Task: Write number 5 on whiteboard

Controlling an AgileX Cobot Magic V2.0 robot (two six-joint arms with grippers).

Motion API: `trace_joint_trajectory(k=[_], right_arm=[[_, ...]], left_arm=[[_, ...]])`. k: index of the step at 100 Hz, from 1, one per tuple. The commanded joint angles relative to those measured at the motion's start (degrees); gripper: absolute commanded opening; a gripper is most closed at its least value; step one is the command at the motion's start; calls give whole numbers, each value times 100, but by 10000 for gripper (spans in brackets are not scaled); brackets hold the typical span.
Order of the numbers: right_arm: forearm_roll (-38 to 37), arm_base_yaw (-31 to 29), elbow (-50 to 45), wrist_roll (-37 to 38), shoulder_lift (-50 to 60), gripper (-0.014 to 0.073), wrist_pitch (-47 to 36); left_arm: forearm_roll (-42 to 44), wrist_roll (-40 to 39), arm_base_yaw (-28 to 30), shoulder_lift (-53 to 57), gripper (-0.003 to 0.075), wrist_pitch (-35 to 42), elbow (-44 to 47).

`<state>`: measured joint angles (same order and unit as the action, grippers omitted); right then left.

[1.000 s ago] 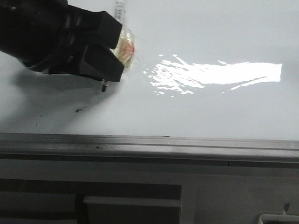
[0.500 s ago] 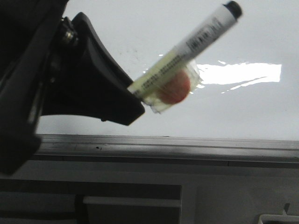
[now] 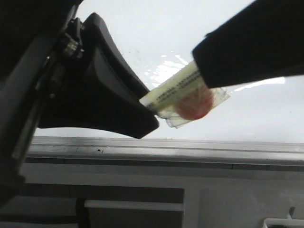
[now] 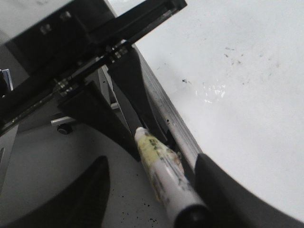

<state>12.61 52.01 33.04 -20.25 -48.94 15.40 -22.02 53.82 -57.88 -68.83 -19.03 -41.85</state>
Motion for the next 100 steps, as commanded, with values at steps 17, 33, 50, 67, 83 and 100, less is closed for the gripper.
trace_joint_trajectory(k=[17, 33, 50, 67, 83, 100], right_arm=[[272, 6, 201, -87, -326, 290, -634], [349, 6, 201, -87, -462, 82, -372], [373, 6, 201, -87, -472, -69, -418], [359, 6, 201, -87, -472, -69, -418], [-132, 6, 486, -87, -472, -69, -343], [-805, -210, 1177, -87, -472, -64, 107]], left_arm=[[-120, -8, -37, 158, -20, 325, -166], [-120, -8, -37, 158, -20, 325, -166], [-120, -20, -37, 158, -19, 325, -166], [-338, -69, -37, 234, 175, 314, -201], [-690, -83, -26, 601, 566, 362, -292], [-721, -976, 76, 1488, 550, 375, -305]])
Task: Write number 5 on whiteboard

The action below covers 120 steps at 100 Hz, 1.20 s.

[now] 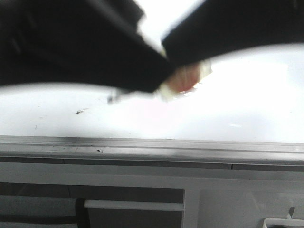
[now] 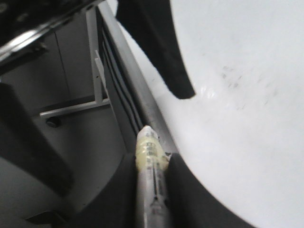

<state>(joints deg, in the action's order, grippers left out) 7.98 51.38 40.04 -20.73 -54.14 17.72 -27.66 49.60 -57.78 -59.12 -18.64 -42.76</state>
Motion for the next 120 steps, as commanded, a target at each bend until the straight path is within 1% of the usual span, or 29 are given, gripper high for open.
trace_joint_trajectory(k=[1, 8, 15, 16, 17, 21, 29, 34, 36, 41, 45, 61, 105, 120], right_arm=[[-406, -167, 502, -39, 48, -62, -96], [-798, -394, 732, -39, 48, -58, 170], [-1189, -587, 804, -39, 48, -58, 189], [-1228, -630, 807, -39, 48, -58, 178], [-1310, -651, 807, -39, 48, -58, 166], [-1482, -775, 807, -39, 48, -58, 125], [-1714, -983, 807, -39, 0, -58, 101], [-1804, -1102, 807, -39, -39, -58, 63], [-1820, -1125, 807, -39, -69, -58, 54], [-1846, -1203, 807, -39, -122, -58, -35], [-1853, -1219, 807, -39, -149, -59, -104], [-1893, -1229, 807, -39, -267, -58, -381], [-1908, -1770, 807, -39, -514, -58, -350], [-1894, -1809, 807, 9, -597, -58, -161]], left_arm=[[-157, -608, 81, 561, 544, 336, -203], [-143, -1169, 331, 1052, 461, 457, -129], [-143, -1648, 621, 1471, 383, 715, 20], [-143, -1744, 691, 1560, 357, 777, 66], [-143, -1784, 725, 1605, 357, 801, 88], [-143, -1983, 931, 1854, 307, 902, 233], [-154, -2041, 1302, 2230, 216, 931, 510], [-164, -2056, 1513, 2418, 136, 931, 697], [-191, -2064, 1596, 2490, 115, 917, 775], [-329, -2064, 1756, 2632, 26, 893, 934], [-446, -2064, 1860, 2728, -23, 893, 1053], [-621, -2064, 1965, 2870, -20, 816, 1232], [-720, -2064, 1953, 2870, -20, 723, 1232], [-720, -2064, 1953, 2870, -20, 723, 1232]])
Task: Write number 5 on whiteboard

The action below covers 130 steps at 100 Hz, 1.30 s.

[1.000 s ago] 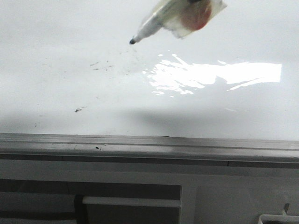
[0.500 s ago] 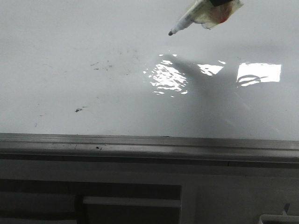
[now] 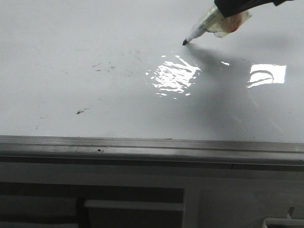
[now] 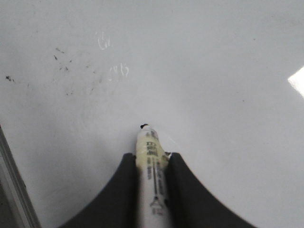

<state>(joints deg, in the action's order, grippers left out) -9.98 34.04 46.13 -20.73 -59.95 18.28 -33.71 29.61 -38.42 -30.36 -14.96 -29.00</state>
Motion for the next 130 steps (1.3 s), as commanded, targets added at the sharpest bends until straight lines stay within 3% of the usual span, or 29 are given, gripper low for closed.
trace_joint_trajectory(k=[1, 26, 59, 81, 94, 109, 130], right_arm=[[-97, -76, 198, 9, -30, -58, -189], [569, 136, 127, 9, -57, -58, 382], [353, 279, 14, 243, -14, -58, 503], [-333, 123, 14, 935, 352, -58, 1330], [-94, 134, 3, 1016, 583, -58, 1590], [626, 233, -289, 1016, 441, -58, 1195], [822, 752, -360, 1016, -312, -58, 459]], left_arm=[[-115, -65, 16, -6, -20, 354, -144], [-115, -65, 16, -6, -20, 354, -144], [-115, -65, 16, -6, -20, 354, -144], [-115, -65, 16, -6, -20, 354, -144], [-115, -65, 16, -6, -20, 354, -144], [-115, -65, 16, -6, -20, 354, -144], [-115, -65, 16, -6, -20, 354, -144]])
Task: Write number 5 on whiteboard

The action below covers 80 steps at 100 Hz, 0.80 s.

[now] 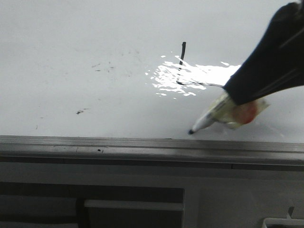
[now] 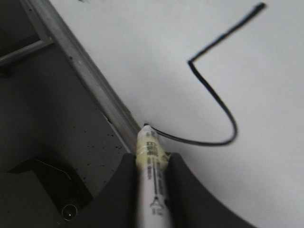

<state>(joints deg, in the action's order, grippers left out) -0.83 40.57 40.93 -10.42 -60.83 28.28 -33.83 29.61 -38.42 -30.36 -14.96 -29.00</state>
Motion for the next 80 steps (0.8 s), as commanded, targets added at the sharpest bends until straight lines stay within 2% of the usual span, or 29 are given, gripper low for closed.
trace_joint_trajectory(k=[1, 22, 38, 80], right_arm=[[-94, 122, 174, -16, -238, -58, -552], [-178, 385, 791, -36, -112, -59, -142], [-372, 408, 1167, -36, 209, -59, -302], [-1132, 292, 1222, -36, 187, -58, -468]], left_arm=[[-103, -65, 16, -6, -20, 354, -144], [-103, -65, 16, -6, -20, 354, -144], [-103, -65, 16, -6, -20, 354, -144], [-103, -65, 16, -6, -20, 354, -144]])
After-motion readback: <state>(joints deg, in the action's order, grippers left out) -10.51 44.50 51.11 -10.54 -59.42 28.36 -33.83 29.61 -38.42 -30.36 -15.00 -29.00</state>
